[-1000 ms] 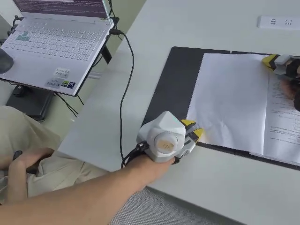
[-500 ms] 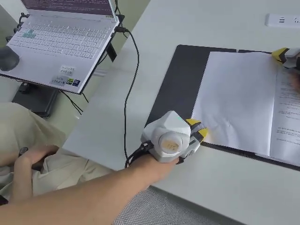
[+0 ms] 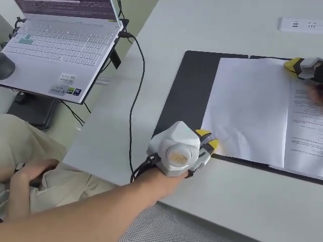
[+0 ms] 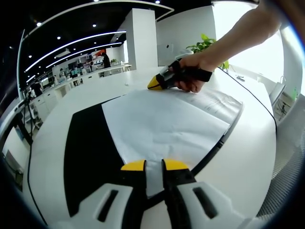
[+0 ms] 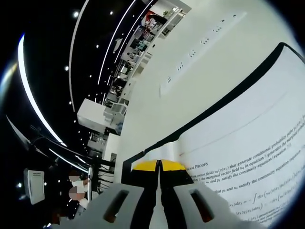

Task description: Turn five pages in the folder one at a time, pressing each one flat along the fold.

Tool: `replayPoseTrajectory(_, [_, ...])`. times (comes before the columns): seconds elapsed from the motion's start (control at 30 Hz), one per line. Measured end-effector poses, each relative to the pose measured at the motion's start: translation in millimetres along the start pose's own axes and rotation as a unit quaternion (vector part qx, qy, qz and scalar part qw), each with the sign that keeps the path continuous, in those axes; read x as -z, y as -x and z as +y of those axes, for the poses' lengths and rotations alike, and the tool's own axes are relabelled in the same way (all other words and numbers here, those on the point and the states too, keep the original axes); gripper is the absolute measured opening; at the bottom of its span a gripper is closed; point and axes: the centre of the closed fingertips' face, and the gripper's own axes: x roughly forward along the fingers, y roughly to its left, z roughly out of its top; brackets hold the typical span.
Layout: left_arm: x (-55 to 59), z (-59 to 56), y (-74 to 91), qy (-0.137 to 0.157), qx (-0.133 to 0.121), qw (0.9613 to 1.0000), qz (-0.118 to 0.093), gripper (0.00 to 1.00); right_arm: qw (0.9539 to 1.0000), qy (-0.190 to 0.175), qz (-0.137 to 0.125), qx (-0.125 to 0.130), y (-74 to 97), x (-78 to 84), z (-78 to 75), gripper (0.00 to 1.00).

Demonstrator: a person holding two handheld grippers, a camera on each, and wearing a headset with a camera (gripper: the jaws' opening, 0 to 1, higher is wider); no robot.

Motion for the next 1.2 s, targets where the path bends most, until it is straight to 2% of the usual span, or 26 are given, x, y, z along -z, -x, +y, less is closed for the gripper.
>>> replayPoseTrajectory(0.5, [0.1,-0.3,-0.4,-0.007,0.002,1.0000,0.002,0.12,0.9996,0.001,0.023,-0.015,18.3,25.1,4.7,0.00])
replayPoseTrajectory(0.8, [-0.8,-1.1,0.1,-0.009,0.001,1.0000,0.003,0.11,0.9993,0.005,0.033,-0.017,27.0,35.5,7.9,0.00])
replayPoseTrajectory(1.2, [-0.1,-0.9,-0.8,-0.008,0.002,1.0000,0.003,0.11,0.9990,0.002,0.039,-0.020,37.9,45.2,5.0,0.00])
